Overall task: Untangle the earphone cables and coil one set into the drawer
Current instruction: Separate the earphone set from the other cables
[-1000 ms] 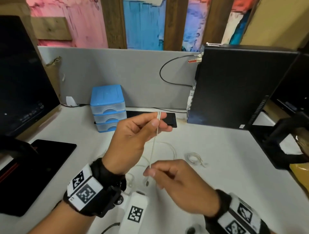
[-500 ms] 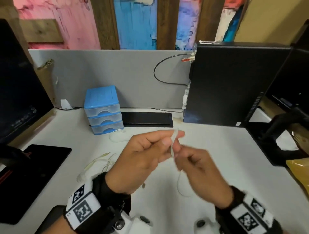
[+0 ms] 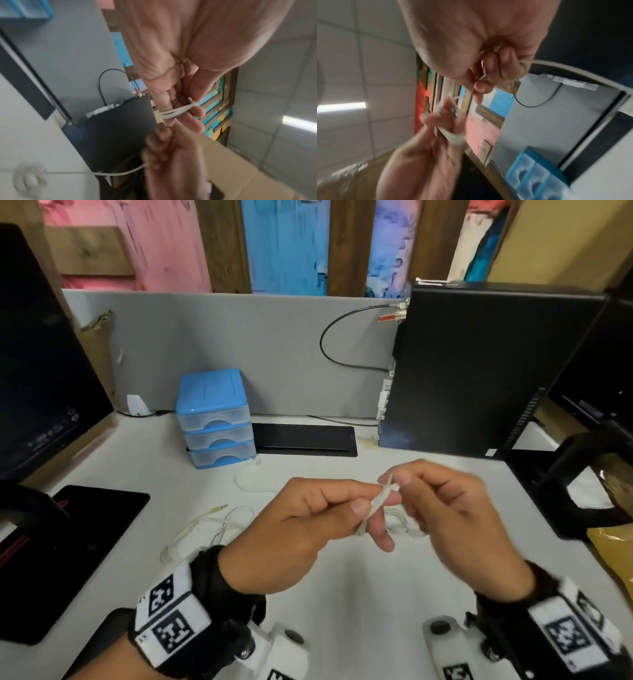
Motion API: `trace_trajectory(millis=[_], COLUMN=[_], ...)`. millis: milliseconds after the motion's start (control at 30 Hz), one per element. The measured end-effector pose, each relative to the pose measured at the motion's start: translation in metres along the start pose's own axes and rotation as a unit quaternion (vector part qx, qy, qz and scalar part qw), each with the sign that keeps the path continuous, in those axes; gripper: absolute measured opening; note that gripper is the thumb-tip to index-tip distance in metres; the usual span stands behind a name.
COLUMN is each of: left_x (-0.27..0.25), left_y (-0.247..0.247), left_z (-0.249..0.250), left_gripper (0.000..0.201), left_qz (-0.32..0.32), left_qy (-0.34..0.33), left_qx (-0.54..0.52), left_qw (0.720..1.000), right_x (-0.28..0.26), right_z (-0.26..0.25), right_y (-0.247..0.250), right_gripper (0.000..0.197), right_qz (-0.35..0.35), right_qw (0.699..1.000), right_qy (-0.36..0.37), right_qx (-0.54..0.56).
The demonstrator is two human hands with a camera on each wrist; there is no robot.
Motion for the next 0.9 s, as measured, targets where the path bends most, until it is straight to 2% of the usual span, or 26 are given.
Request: trace_trajectory(millis=[67,133,200,267,333,367,467,533,600,667,700,767,800,833,900], left_x=[0.001,0.001,0.0,-0.002,-0.001,-0.001,0.001,-0.001,-0.002,-0.001,-0.001,-0.001,-0.002,-0.003,-0.002], left_y=[0.001,0.01,0.025,0.039,0.038,0.034,0.018,0.012,0.008,0.01,0.013,0.024,0.03,0.035,0.036], left_z=[0.01,0.015,0.017,0.013,0.006,0.002,-0.004,0.0,0.008,0.015,0.016,0.017,0.016,0.014,0.006], left_gripper=[0.031,0.032,0.032,0.029,0.026,0.025,0.026,0.027,0.03,0.033,0.034,0.029,0.025,0.023,0.023], left_qz=[0.012,0.055,0.114,0.171,0.166,0.142,0.041,0.007,-0.008,0.009,0.032,0.095,0.128,0.151,0.152], left_qy=[-0.026,-0.046,-0.072,-0.082,-0.062,-0.047,0.007,0.006,-0.021,-0.049,-0.059,-0.076,-0.08,-0.079,-0.061], left_qx=[-0.092,-0.134,-0.077,0.101,0.253,0.275,0.199,0.091,-0.014,-0.088,-0.099,-0.046,0.027,0.119,0.273], left_qw=[0.995,0.988,0.988,0.977,0.951,0.95,0.979,0.996,1.0,0.995,0.993,0.992,0.988,0.978,0.948], right_x=[-0.009,-0.021,-0.031,-0.034,-0.029,-0.025,-0.009,-0.002,-0.004,-0.013,-0.019,-0.029,-0.032,-0.033,-0.029], right_z=[0.012,0.02,0.015,-0.001,-0.024,-0.031,-0.027,-0.003,0.015,0.023,0.025,0.021,0.015,0.006,-0.016], right_y=[-0.026,-0.055,-0.073,-0.072,-0.06,-0.049,-0.011,-0.001,-0.012,-0.038,-0.052,-0.072,-0.075,-0.073,-0.06], right_gripper=[0.03,0.029,0.025,0.023,0.022,0.022,0.023,0.019,0.021,0.032,0.029,0.023,0.023,0.023,0.023], right_qz=[-0.064,-0.148,-0.229,-0.267,-0.246,-0.207,-0.044,0.016,-0.002,-0.073,-0.12,-0.21,-0.237,-0.25,-0.242], right_qw=[0.998,0.988,0.971,0.961,0.969,0.978,0.998,0.998,0.995,0.99,0.985,0.97,0.965,0.963,0.967], right_qy=[-0.018,-0.054,-0.064,-0.05,-0.024,-0.006,0.023,-0.022,-0.063,-0.09,-0.103,-0.11,-0.102,-0.089,-0.056], right_qx=[0.009,-0.006,-0.033,-0.046,-0.019,-0.002,0.034,0.062,0.079,0.076,0.071,0.055,0.051,0.048,0.049])
Point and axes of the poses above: each hand's wrist, its own x-axis towards the middle knuckle, its own y-axis out of the back of the hand, z = x × y, the point moved 5 cm from there along x, towards the middle knuckle, and after that the axes turned 9 degrees about -z, right-handed, at the moved point
